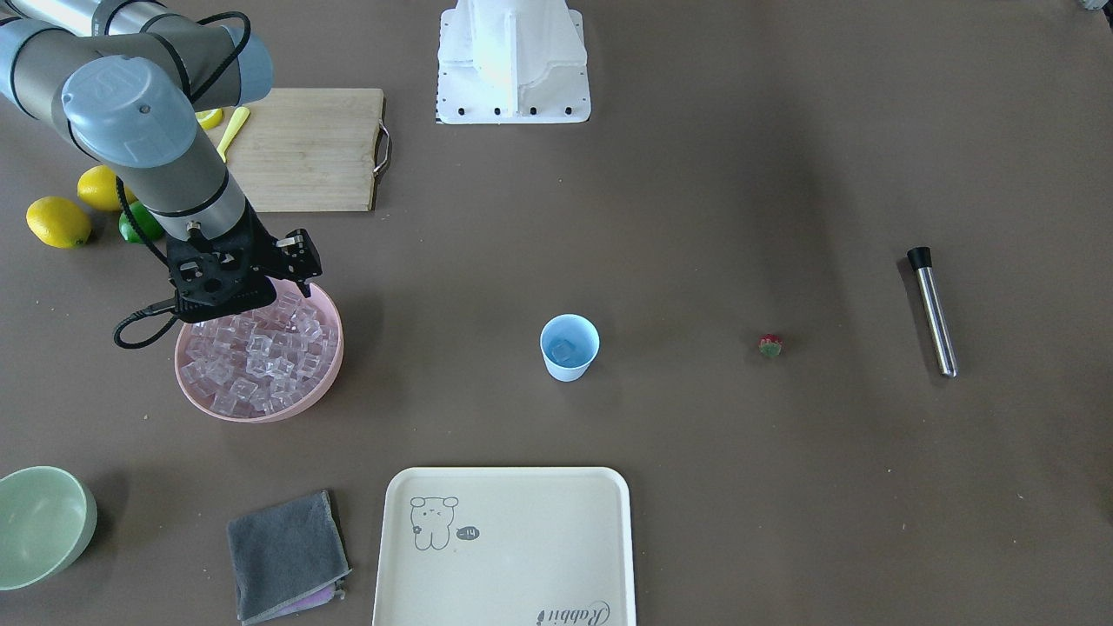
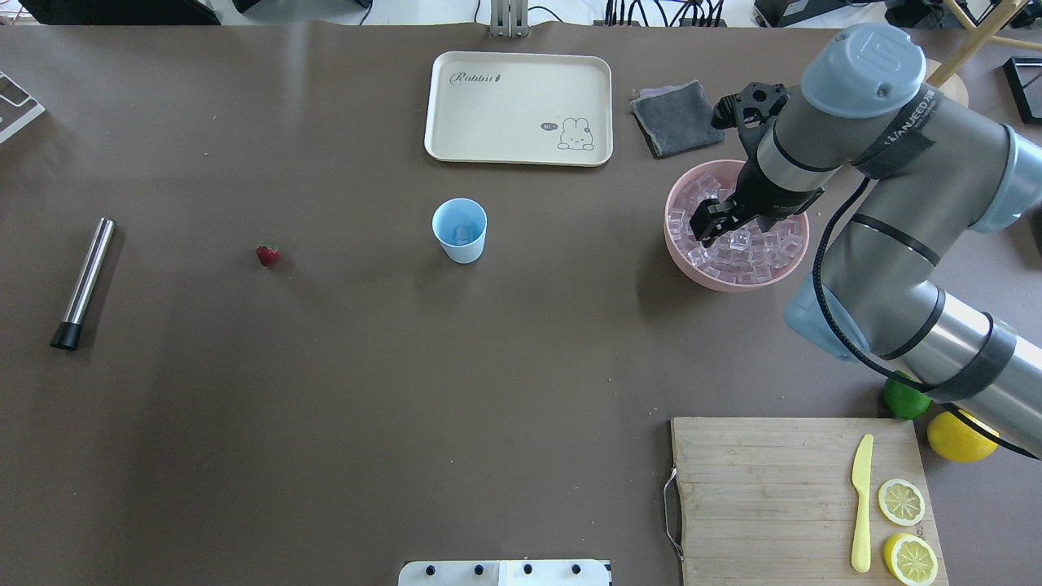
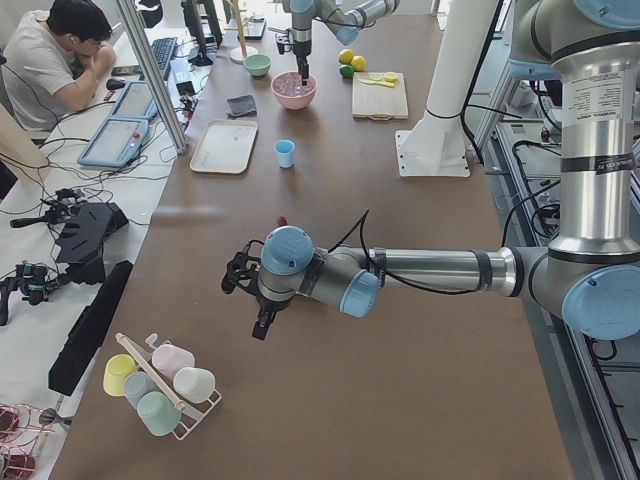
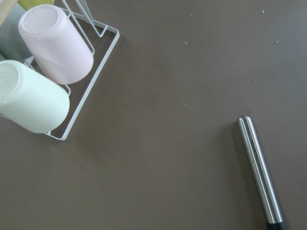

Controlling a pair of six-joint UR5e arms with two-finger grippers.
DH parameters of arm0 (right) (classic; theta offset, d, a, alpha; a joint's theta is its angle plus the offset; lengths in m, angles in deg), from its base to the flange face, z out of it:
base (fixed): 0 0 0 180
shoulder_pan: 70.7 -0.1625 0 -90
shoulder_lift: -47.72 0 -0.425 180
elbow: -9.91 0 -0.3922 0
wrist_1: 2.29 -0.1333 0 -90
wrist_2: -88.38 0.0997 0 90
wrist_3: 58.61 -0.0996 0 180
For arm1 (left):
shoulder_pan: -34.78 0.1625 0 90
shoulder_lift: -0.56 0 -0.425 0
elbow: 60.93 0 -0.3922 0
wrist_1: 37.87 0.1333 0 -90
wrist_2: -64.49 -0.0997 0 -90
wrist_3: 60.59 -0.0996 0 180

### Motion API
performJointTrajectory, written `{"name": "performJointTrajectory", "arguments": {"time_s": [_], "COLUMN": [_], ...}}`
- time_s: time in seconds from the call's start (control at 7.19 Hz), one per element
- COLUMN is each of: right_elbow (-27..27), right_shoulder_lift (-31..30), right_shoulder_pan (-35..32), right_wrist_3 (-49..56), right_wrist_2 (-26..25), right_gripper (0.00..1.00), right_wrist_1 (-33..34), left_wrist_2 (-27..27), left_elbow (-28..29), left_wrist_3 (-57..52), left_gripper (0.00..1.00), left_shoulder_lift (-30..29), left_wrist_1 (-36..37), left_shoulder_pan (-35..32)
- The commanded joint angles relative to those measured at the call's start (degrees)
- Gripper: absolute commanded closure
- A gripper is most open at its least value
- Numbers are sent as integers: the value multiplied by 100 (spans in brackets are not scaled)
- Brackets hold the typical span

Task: Mash ice and strawberries in cup
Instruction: 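Close the right gripper on a third ice cube in the bowl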

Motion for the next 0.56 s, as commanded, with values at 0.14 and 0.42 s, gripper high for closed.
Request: {"name": "performJointTrajectory", "arguments": {"time_s": [0.14, 0.42], "right_elbow": [1040, 1051], "right_shoulder_lift": [-47, -82], "right_shoulder_pan": [-161, -170], "right_wrist_3": [536, 535], "right_wrist_2": [178, 187], "right_gripper": [16, 16], "right_wrist_1": [-1394, -1397], "left_wrist_2": [0, 0], "left_elbow": [13, -14], "left_wrist_3": [-3, 6], "left_gripper": [2, 2], "left_shoulder_lift": [55, 64], "left_wrist_1": [-57, -66], "left_shoulder_pan": [0, 0]}}
